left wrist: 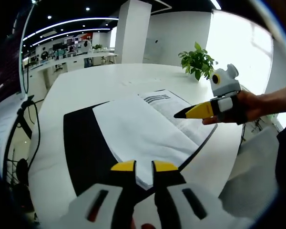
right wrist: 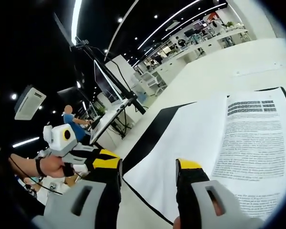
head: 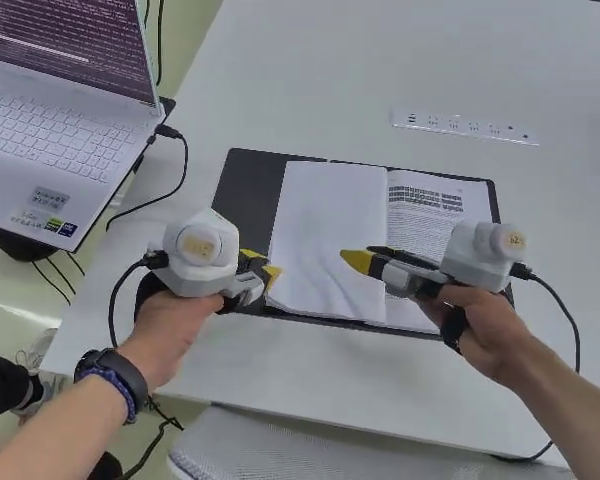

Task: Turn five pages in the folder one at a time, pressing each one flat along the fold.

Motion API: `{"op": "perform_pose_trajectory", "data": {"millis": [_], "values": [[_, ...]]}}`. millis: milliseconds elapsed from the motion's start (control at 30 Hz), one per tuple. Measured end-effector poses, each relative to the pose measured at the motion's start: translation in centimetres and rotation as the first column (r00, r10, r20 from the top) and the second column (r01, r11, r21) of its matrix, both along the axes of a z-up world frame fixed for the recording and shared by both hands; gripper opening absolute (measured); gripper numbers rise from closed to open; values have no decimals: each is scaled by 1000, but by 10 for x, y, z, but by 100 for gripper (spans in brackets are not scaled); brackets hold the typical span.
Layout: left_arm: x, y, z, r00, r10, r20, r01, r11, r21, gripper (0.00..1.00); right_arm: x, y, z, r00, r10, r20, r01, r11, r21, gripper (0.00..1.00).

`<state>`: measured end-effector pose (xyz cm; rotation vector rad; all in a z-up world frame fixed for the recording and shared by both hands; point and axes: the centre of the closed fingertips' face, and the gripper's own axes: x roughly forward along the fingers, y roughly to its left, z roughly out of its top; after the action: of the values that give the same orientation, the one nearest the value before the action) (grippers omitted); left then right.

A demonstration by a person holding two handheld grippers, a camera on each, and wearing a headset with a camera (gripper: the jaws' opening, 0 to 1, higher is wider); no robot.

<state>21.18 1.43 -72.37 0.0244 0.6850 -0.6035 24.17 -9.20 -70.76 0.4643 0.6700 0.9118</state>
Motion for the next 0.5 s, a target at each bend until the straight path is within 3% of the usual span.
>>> {"op": "perform_pose_trajectory", "data": {"millis": [300, 500], "values": [[0, -8, -29, 998, 8, -62, -9, 1000, -12, 0, -12, -15, -11, 999, -33, -30, 33, 999, -2, 43], [-8, -8, -44, 993, 27, -111, -31, 999, -36, 0, -16, -25, -17, 997, -61, -52, 61, 998, -1, 42]]}}
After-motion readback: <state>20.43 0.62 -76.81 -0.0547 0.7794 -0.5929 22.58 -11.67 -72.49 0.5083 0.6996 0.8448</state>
